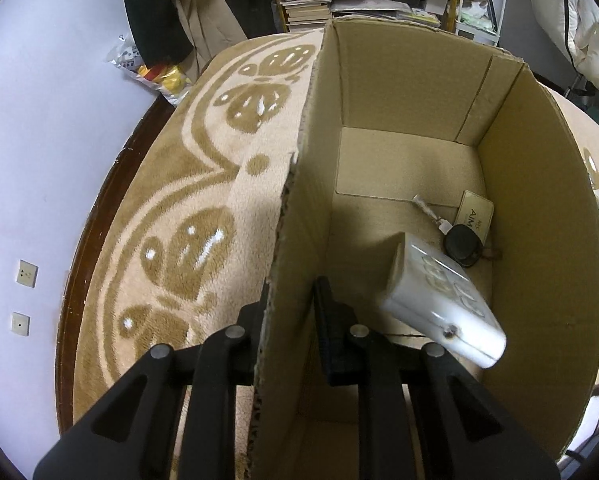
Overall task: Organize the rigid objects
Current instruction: 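Carry the grey-white device into the box and open the right tool, then grasp the light blue cylinder with cable using the right tool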
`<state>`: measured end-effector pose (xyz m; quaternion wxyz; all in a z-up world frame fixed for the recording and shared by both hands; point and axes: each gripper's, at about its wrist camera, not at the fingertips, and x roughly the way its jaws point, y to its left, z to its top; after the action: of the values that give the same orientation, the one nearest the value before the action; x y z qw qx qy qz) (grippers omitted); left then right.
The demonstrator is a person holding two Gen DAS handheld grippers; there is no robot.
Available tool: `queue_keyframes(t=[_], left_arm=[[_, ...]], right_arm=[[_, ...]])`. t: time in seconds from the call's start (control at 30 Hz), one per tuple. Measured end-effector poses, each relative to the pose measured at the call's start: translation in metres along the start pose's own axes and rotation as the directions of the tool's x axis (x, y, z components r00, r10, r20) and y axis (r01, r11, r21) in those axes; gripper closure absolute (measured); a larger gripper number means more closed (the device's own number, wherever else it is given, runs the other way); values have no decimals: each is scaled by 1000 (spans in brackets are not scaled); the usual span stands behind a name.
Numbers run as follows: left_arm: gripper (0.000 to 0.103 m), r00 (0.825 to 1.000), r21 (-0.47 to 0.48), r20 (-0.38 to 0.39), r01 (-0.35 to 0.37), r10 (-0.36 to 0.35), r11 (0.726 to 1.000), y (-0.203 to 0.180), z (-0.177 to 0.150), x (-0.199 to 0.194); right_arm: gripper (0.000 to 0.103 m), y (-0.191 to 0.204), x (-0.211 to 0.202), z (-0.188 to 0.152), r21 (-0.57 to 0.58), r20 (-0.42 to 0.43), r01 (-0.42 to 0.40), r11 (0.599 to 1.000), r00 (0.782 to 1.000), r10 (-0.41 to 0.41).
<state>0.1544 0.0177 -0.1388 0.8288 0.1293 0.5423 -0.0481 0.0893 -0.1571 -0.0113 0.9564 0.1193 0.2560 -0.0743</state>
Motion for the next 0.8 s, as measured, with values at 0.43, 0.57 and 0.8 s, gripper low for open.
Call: queue_keyframes(t=[0.43, 0.57, 0.8], left_arm=[[86, 1000, 0, 2, -8, 8, 1000, 0, 3, 1], [86, 1000, 1, 1, -15, 15, 1000, -1, 3, 1], [85, 1000, 7, 3, -21, 21, 1000, -2, 2, 0]], right_arm=[[0, -71, 33, -45, 51, -125, 140, 989, 983, -132], [0, -91, 49, -64, 115, -213, 165, 979, 967, -138], [24, -123, 63, -82, 245, -294, 144, 959, 953, -68]])
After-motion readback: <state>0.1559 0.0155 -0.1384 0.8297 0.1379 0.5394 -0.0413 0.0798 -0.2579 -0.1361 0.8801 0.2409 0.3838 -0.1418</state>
